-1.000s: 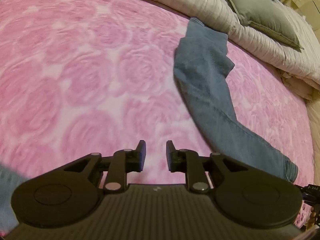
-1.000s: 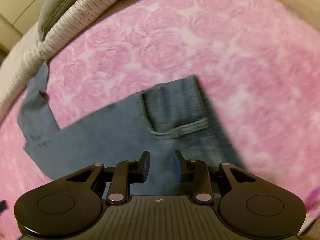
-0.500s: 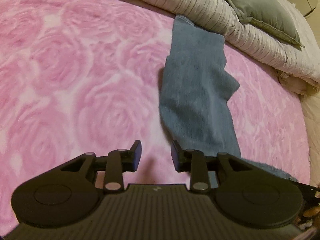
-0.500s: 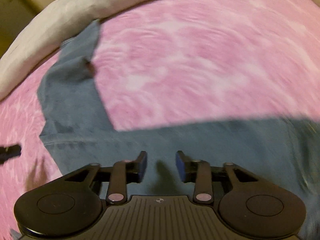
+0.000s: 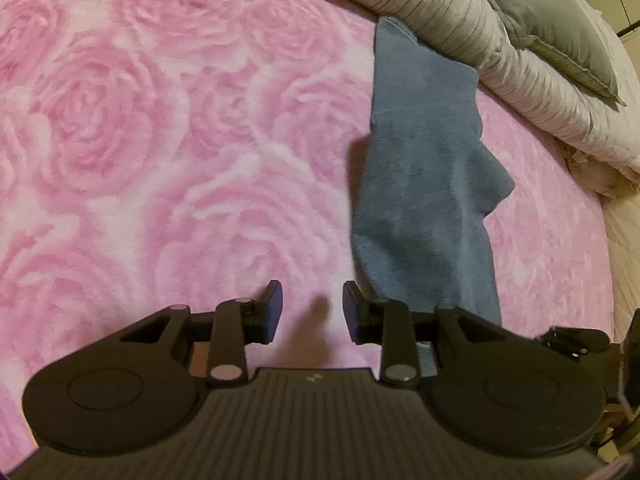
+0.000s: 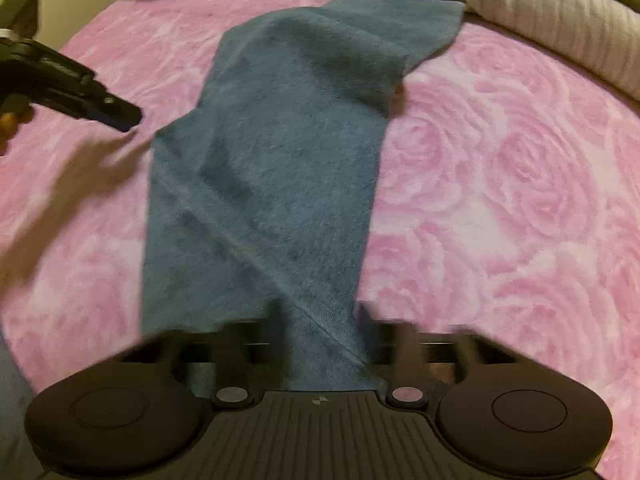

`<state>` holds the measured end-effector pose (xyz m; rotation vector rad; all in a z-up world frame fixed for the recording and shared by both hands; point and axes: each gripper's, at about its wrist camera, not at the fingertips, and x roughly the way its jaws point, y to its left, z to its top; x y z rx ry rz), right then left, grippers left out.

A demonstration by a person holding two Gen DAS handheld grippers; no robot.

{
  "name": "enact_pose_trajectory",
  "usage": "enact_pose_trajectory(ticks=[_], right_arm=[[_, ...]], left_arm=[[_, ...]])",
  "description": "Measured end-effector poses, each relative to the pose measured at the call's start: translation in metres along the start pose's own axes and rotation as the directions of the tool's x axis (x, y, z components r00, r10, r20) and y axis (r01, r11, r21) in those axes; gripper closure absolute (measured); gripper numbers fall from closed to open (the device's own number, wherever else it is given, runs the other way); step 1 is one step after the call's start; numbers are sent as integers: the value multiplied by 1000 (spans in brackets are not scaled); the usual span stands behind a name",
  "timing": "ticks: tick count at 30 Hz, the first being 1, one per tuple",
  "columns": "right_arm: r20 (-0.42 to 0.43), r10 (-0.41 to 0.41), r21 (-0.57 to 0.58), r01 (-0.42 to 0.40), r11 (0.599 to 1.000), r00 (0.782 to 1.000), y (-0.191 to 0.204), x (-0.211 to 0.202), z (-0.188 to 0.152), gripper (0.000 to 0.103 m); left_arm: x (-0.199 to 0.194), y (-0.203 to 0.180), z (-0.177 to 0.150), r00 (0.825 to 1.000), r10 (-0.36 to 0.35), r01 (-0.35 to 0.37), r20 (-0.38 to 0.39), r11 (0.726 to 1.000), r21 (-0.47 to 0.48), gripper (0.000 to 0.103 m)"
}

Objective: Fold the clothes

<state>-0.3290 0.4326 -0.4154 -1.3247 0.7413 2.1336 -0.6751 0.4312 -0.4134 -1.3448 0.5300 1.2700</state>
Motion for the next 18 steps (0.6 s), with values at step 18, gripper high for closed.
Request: enact_pose_trajectory(ticks=[18], right_arm=[[-47,-496,554,436,709,867,-90,-115,-93,98]], left_arm=[[9,-53,43,994,-110,110,15,994,20,76]])
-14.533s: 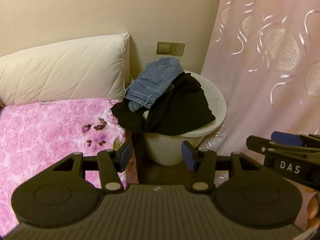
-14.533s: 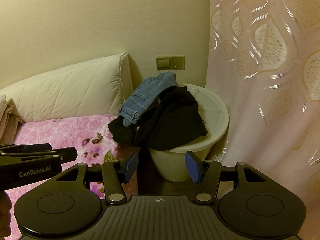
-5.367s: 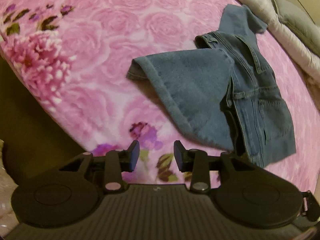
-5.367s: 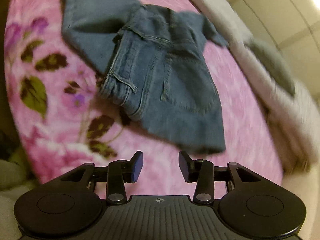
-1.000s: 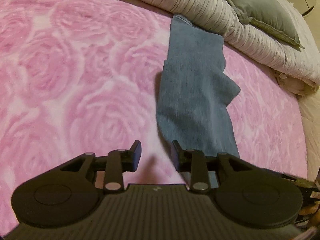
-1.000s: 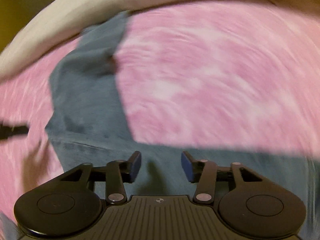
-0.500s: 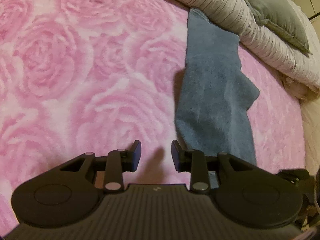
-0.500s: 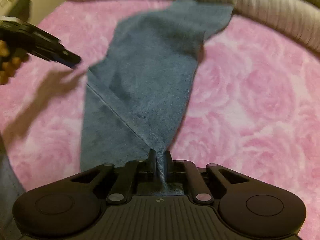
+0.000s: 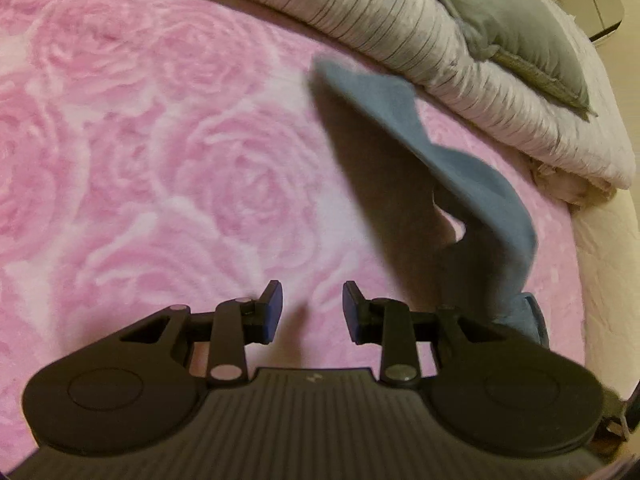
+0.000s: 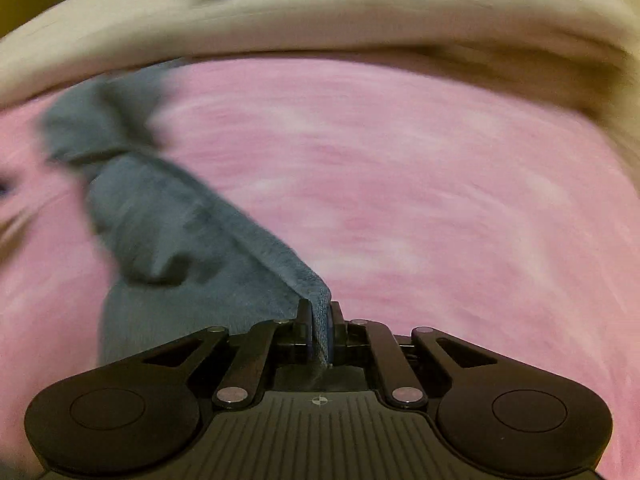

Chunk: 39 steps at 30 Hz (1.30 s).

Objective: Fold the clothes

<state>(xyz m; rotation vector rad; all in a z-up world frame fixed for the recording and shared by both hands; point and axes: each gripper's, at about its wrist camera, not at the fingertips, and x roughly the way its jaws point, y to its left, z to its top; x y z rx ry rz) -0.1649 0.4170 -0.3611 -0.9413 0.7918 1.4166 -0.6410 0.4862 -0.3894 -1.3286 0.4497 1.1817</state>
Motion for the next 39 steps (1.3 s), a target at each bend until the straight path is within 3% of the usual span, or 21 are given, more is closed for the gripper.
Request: enact_pose_trajectory(ticks=[1,3,4,5,6,11,16,21,22,24,27,29,32,35,36,37,39], right_arm=[[-60,0,85,5,996,998,-16,6,0,98],[-173,91,246,-46,968,981,-47,19,-5,95],[-179,116,309,-56,949,977,-58,19,-7,93],[-174,116,362,-46,931,978,-67,16,-11,83],[-169,117,414,-37,910,979,-75,14,-14,66],[-101,157,615,-62,786,982,-103,-6,-37,63],[-77,133,656,-51,753,988,-133,-25,-43,61],[-67,134,659,-57,750,989,-142,-35,-50,60],[-65,134,662,-58,748,989,-142,-36,-51,60],[-63,133,668,-57,742,989,-144,-36,-52,60],[-57,122,668,-53,742,991,-147,-40,-53,60],[-50,110,664,-49,747,993,-149,-43,-52,60],[-36,88,648,-44,761,995,-148,-49,-47,60],[-29,84,627,-47,778,996,-142,-51,-37,60],[-23,87,619,-55,783,996,-139,-52,-33,60],[-16,93,611,-64,789,996,-135,-52,-29,60],[5,117,596,-97,797,993,-124,-54,-20,60]], left_arm=[[1,-3,1,1000,-8,8,3,1000,-1,76],[6,-10,4,1000,-17,17,1,1000,2,76],[9,-15,5,1000,-22,22,-2,1000,6,76],[14,-21,6,1000,-27,27,-7,1000,10,76],[18,-27,7,999,-38,39,-11,999,13,76],[40,-54,20,995,-101,101,-2,995,-12,74],[78,-80,24,993,-121,120,-17,992,-47,74],[126,-80,21,993,-119,107,-27,958,-265,74],[131,-80,21,993,-117,108,-12,948,-301,76],[135,-81,21,993,-115,116,24,931,-345,96],[109,-92,22,989,-104,129,105,954,-270,97],[66,-100,22,978,-95,129,187,975,-180,97],[-22,-96,20,941,-95,140,326,983,-118,97],[-138,-81,19,873,-30,113,488,983,-142,97],[-174,-76,19,847,9,90,532,983,-161,97],[-211,-71,17,810,66,53,582,981,-186,97],[-269,-61,13,721,219,-76,658,968,-239,97]])
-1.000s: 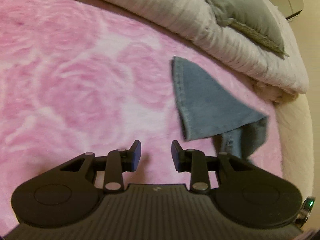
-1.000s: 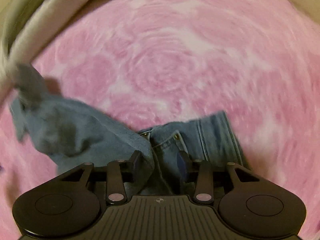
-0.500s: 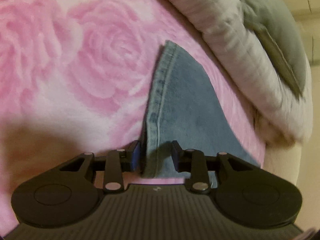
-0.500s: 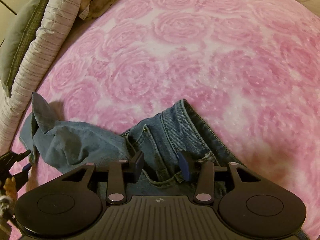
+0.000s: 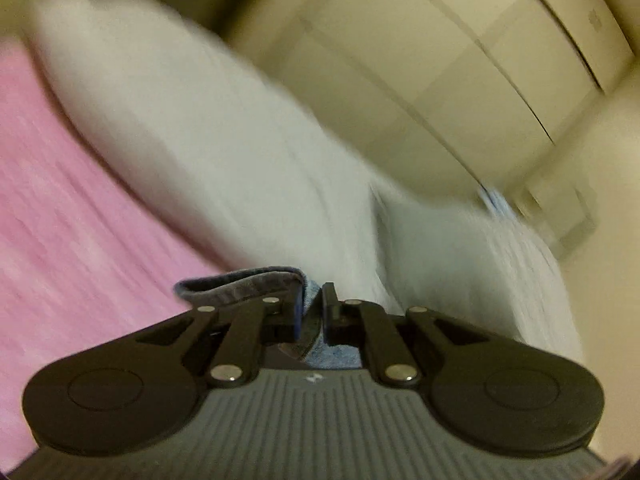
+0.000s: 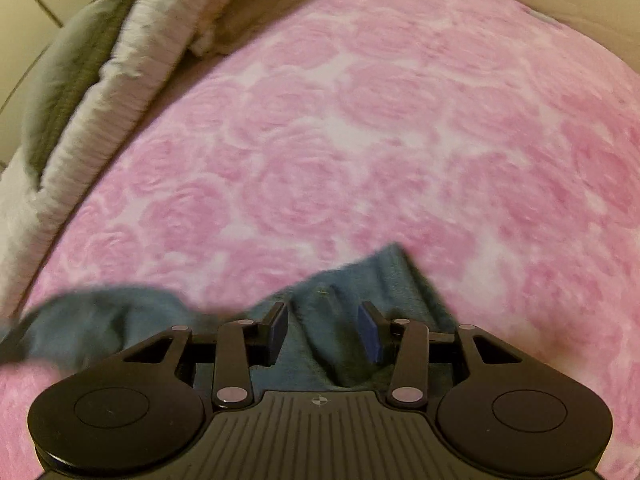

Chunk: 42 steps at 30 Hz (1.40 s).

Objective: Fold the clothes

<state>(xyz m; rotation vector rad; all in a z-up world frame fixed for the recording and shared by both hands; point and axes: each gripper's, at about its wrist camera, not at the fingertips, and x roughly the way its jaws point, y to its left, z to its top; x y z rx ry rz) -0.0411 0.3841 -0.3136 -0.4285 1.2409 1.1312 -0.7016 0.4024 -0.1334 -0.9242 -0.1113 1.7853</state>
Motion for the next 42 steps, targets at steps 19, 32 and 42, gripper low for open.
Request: enact_pose_trajectory(ticks=[19,32,42], right_arm=[[-139,67,-187,-93,978,988,71,-28,-96,60],[-239,31,-220,-86,972,971,75,-39,-180,60],[-214,-35,-220,-13,975,976,74,-50,-212,60]], left_arm=[[-68,283,-115,766,430,-549,-478,825,-137,89],[-59,338,-155,846,375,-485,-379,837,-255,72],[-33,337,-121,950,282,-288,-135,957,-29,102]])
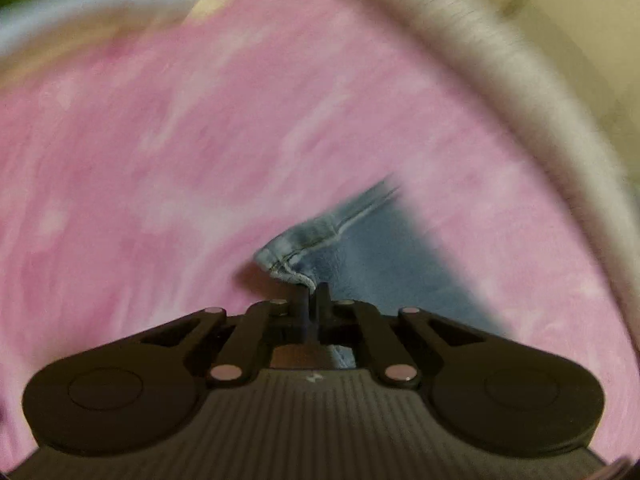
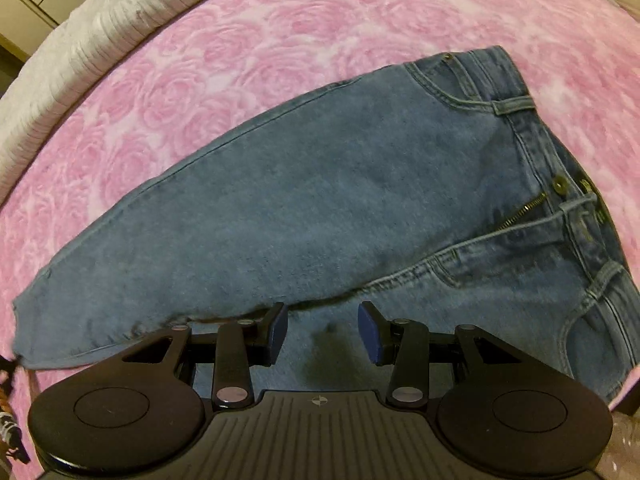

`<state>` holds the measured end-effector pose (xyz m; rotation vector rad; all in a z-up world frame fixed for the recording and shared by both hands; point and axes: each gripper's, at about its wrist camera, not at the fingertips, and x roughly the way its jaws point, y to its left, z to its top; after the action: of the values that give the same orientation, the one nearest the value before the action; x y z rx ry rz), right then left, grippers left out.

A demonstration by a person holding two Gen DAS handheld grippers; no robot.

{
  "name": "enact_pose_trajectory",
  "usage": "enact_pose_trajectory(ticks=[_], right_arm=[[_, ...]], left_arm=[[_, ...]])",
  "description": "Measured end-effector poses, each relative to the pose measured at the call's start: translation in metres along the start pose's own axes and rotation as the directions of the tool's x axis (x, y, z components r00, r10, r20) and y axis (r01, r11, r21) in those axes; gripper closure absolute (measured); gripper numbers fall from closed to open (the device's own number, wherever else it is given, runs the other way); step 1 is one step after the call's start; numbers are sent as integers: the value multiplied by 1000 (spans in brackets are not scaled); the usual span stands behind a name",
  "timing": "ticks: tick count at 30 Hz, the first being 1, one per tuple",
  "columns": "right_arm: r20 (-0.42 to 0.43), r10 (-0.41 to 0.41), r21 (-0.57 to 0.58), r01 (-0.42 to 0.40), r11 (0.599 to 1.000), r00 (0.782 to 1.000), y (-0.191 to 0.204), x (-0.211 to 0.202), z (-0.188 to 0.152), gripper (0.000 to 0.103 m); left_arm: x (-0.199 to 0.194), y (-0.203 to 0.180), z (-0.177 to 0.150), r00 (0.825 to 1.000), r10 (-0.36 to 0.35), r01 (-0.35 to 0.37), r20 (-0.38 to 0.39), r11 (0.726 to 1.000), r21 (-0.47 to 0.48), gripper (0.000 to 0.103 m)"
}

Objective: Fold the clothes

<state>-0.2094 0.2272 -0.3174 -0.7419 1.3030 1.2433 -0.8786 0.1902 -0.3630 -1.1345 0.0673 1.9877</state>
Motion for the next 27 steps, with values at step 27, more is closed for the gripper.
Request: enact_pose_trajectory(ticks=[27], right_arm=[[31,-102,251,91,964,994,-208,-71,-85,59]], left_arm=[[-170,-11,-195,898,110,-111,-427,994,23,85]])
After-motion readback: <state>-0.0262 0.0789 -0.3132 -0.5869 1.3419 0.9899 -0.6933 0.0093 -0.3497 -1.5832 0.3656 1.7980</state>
